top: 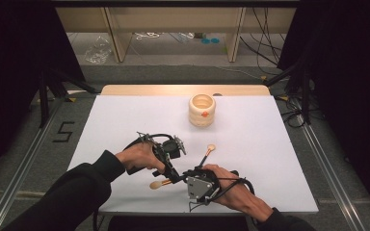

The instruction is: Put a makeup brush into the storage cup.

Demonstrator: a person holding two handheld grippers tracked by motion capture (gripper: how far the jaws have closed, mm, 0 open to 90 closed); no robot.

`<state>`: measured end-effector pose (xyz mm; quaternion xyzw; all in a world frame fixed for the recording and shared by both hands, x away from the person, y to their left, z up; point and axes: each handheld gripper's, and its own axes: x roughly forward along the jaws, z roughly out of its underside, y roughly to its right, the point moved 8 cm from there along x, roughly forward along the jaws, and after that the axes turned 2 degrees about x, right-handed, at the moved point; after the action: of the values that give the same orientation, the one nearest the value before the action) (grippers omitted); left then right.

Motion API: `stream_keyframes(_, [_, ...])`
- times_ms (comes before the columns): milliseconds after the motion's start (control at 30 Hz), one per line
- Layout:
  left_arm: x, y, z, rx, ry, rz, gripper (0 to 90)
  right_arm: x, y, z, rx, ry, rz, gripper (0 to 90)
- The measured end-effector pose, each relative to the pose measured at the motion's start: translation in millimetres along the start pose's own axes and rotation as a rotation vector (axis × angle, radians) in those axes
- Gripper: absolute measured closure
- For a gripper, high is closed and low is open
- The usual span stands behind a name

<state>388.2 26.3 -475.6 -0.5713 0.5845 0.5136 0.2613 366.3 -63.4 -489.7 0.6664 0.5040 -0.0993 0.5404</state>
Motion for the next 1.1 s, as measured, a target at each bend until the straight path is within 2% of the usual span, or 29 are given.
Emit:
stream_keyframes(33, [-0.5,-0.8,0.3,0.016,-0.016,0.000,78.1,-0.5,-1.5,0.1,0.017,-0.008,0.000,75.1])
stream_keyframes(67, [1.4,1.6,-1.8,-0.015,0.010,0.002,78.1,-0.1,-0.8,-0.4,-0.006,-0.006,-0.003,75.4])
stream_keyframes(167, [1.7,1.3,-1.7,-0.006,-0.003,0.003,78.1,0.0,-3.1,-0.2,-0.009,-0.016,-0.005,76.3])
stream_keyframes(300, [0.7,2.2,-2.4,-0.011,-0.001,0.008,78.1,0.1,-3.7,-1.0,-0.041,-0.014,-0.010,77.4])
stream_keyframes(333, [-1.1,0.2,-0.9,0.020,-0.027,0.005,78.1,-0.1,-3.7,-1.0,-0.040,-0.013,-0.010,77.5])
stream_keyframes(433, [-0.5,0.4,-1.3,0.021,-0.034,0.003,78.1,-0.5,-3.9,-0.5,-0.033,-0.019,-0.007,77.8])
stream_keyframes(500, [1.5,2.8,-2.6,-0.008,-0.023,0.005,78.1,0.0,-4.4,-0.8,-0.043,-0.018,-0.013,77.9])
stream_keyframes(533, [0.2,0.7,-1.0,0.022,-0.050,0.002,78.1,2.6,-0.4,-3.2,-0.117,0.009,-0.016,77.9])
stream_keyframes(567, [0.0,0.8,-1.1,0.019,-0.056,0.001,78.1,2.8,-1.0,-2.9,-0.112,0.006,-0.018,77.9])
stream_keyframes(600, [-0.4,0.8,-1.0,0.020,-0.063,0.004,78.1,2.3,-4.4,-1.0,-0.069,-0.008,-0.020,77.9])
stream_keyframes(667, [-0.2,0.6,-1.1,0.019,-0.067,0.004,78.1,0.7,-7.4,1.6,-0.030,-0.037,-0.026,77.9])
stream_keyframes(800, [0.7,1.9,-0.3,0.002,-0.074,0.006,78.1,2.9,-8.0,0.4,-0.041,-0.032,-0.030,77.7])
stream_keyframes(833, [-0.1,0.5,-0.4,0.018,-0.076,0.002,78.1,2.5,-7.8,0.4,-0.041,-0.041,-0.025,77.7])
stream_keyframes(867, [-0.5,0.6,-0.5,0.015,-0.074,0.004,78.1,2.8,-7.7,0.2,-0.039,-0.038,-0.027,77.5])
stream_keyframes(933, [-1.4,0.5,-0.6,0.013,-0.073,0.005,78.1,2.7,-7.1,0.3,-0.021,-0.040,-0.028,76.9])
stream_keyframes(1033, [-0.4,0.6,-0.7,0.017,-0.074,0.004,78.1,3.3,-5.1,-1.3,-0.023,-0.026,-0.017,76.3])
stream_keyframes(1100, [-0.5,0.3,-1.1,0.018,-0.072,0.004,78.1,2.7,-8.1,0.6,0.009,-0.045,-0.027,75.9])
